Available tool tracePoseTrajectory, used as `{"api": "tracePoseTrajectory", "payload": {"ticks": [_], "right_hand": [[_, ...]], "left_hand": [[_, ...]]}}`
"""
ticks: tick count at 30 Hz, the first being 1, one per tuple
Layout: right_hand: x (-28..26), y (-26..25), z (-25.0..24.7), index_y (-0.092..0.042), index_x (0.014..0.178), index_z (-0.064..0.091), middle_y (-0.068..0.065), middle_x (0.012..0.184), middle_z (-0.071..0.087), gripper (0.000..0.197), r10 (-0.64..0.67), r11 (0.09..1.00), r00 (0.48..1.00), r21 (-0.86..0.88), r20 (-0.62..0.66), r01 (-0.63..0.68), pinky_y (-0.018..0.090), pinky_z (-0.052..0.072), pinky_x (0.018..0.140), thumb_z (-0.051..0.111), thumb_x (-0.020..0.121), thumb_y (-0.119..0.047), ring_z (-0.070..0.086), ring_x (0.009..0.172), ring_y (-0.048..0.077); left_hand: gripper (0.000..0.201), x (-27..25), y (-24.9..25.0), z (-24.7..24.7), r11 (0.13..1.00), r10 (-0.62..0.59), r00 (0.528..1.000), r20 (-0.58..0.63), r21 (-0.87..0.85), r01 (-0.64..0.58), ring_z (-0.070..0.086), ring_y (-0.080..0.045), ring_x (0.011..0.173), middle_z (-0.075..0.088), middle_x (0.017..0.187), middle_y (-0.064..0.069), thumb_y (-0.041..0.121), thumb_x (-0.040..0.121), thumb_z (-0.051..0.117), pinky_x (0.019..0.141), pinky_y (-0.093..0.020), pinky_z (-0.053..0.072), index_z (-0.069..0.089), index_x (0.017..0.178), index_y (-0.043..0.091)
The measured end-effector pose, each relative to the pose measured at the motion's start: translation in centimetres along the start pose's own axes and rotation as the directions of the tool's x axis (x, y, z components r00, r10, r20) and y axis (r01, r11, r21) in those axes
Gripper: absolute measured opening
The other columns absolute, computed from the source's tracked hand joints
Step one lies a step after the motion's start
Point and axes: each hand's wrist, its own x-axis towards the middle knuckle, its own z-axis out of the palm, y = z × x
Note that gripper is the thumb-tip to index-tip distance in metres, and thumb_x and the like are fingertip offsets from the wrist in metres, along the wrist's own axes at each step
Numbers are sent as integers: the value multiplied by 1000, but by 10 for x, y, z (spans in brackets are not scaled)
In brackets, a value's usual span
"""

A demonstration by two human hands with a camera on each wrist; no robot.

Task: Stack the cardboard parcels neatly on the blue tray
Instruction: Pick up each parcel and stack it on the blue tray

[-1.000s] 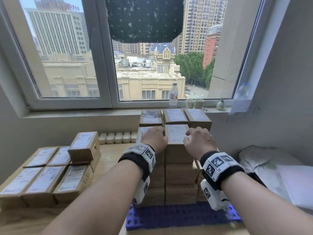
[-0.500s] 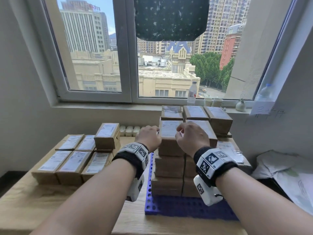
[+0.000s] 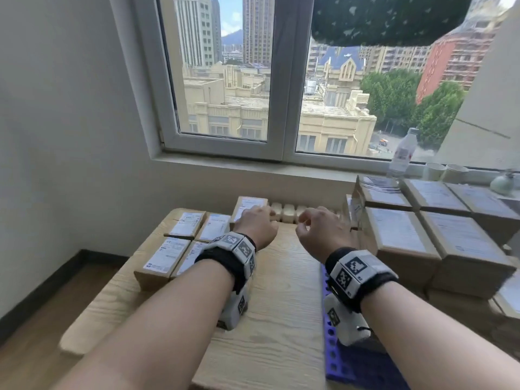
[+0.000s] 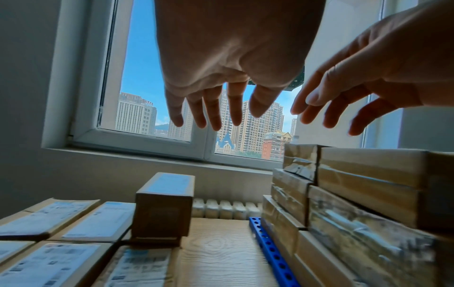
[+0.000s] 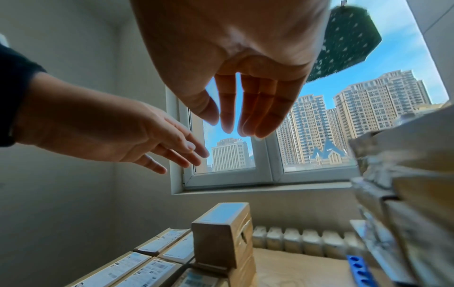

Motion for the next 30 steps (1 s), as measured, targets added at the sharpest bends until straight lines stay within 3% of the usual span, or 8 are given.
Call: {"api": "tracePoseTrajectory", "payload": {"ticks": [7, 13, 19, 21, 25, 30], "right_hand": [[44, -58, 62, -20, 113, 66, 1, 114, 65, 27, 84, 995, 995, 54, 61, -87, 31, 44, 84, 50, 93, -28, 59, 104, 19], [65, -74, 104, -19, 123, 62, 3, 122, 66, 33, 261, 946, 960, 173, 99, -275, 33, 46, 94, 50, 93, -27, 59, 111, 22], [73, -68, 128, -16, 132, 56, 5, 125, 63, 37, 335, 908, 924, 200, 182, -368, 31, 44, 93, 50, 96, -24, 59, 112, 21], [79, -64, 135, -16, 133, 55, 4, 125, 63, 37, 352, 898, 913, 203, 204, -391, 31, 46, 91, 50, 97, -25, 59, 110, 20], [95, -55, 151, -17, 132, 55, 3, 123, 63, 36, 374, 880, 897, 217, 235, -423, 30, 46, 88, 51, 97, -25, 59, 108, 19], [119, -44, 166, -15, 138, 50, 4, 132, 60, 42, 391, 844, 873, 263, 293, -467, 32, 44, 95, 51, 98, -25, 57, 117, 20]], "left_hand": [[40, 46, -84, -18, 999, -36, 999, 28, -38, 37, 42, -28, 131, 48, 143, -10, 26, 96, 46, 109, -39, 37, 51, 135, 22], [44, 77, -129, -16, 991, -54, 996, 71, -118, 63, 43, -28, 130, 44, 144, -11, 26, 97, 46, 107, -39, 40, 47, 140, 19], [45, 92, -151, -2, 958, -124, 984, 130, -242, 153, 55, -28, 116, 51, 137, -10, 30, 97, 48, 99, -40, 47, 43, 140, 18], [49, 99, -155, 3, 947, -135, 980, 144, -272, 171, 54, -27, 120, 51, 139, -9, 30, 97, 49, 101, -38, 45, 39, 143, 17], [50, 116, -163, 11, 934, -151, 974, 169, -299, 196, 51, -25, 125, 49, 144, -6, 32, 99, 49, 91, -28, 38, 38, 145, 16], [53, 139, -166, 21, 924, -175, 953, 246, -295, 245, 46, -24, 132, 43, 150, -5, 29, 98, 48, 103, -34, 39, 33, 148, 15]]}}
